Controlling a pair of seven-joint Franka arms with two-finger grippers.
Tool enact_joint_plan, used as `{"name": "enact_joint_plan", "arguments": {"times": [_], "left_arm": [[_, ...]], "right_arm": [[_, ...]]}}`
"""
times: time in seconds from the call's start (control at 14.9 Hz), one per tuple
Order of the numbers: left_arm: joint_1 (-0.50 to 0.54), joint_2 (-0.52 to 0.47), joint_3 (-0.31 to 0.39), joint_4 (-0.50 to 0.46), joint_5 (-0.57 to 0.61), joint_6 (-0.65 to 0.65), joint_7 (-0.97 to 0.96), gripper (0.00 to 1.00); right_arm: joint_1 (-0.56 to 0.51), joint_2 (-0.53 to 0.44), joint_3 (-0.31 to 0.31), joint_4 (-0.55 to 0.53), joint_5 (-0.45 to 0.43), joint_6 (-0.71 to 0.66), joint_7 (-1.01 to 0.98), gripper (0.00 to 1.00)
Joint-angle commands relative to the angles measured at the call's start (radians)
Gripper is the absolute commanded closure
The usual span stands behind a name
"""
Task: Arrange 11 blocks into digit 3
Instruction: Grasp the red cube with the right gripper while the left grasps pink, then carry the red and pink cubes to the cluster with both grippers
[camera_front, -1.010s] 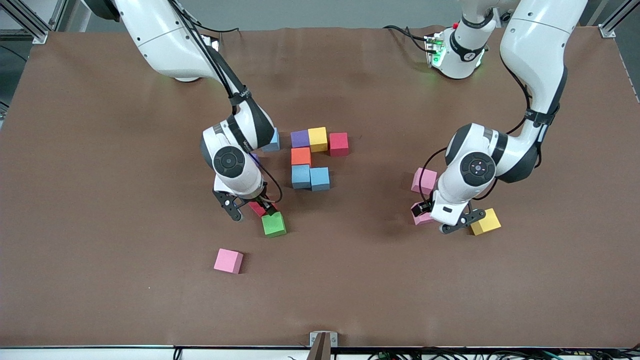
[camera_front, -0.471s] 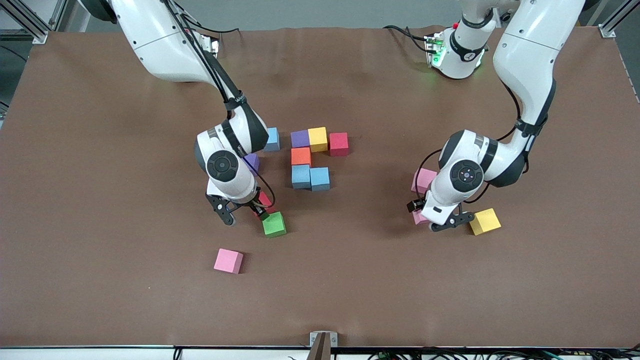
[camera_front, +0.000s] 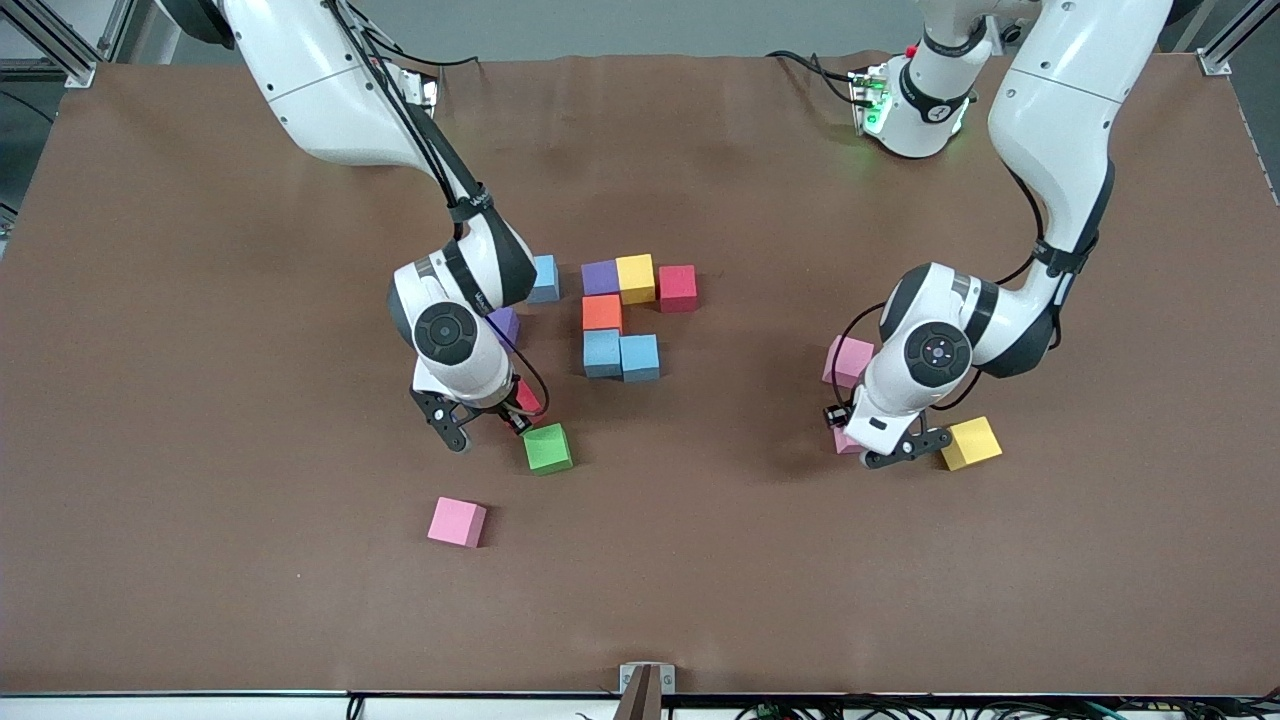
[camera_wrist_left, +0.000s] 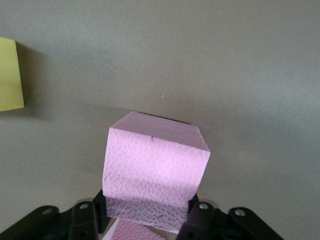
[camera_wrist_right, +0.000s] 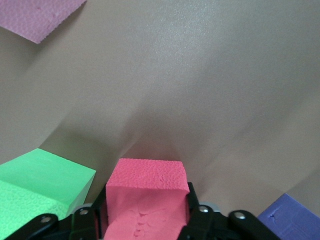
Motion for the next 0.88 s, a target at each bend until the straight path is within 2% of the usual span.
{"name": "enact_joint_plan", "arguments": {"times": [0.0,0.27,0.81], "left_arm": [[-0.017,0.005,-0.002,0.048,0.003,0.000,-0.166,0.64],[-0.124,0.011,-0.001,0.093,0.006,-0.004,-0.677,0.63],[-0.282,0.028,-0.001,0.107,0.004,-0.006,-1.479,0.63]], "right_arm": [[-0.007,-0.008,0.007,-0.010,-0.011,0.002,-0.089,0.80],[0.010,-0.019,0.017,0.010,-0.008,-0.012,-0.248,0.80],[0.109,-0.009,0.020,0.077,-0.007,-0.002,-0.450,0.80]]}}
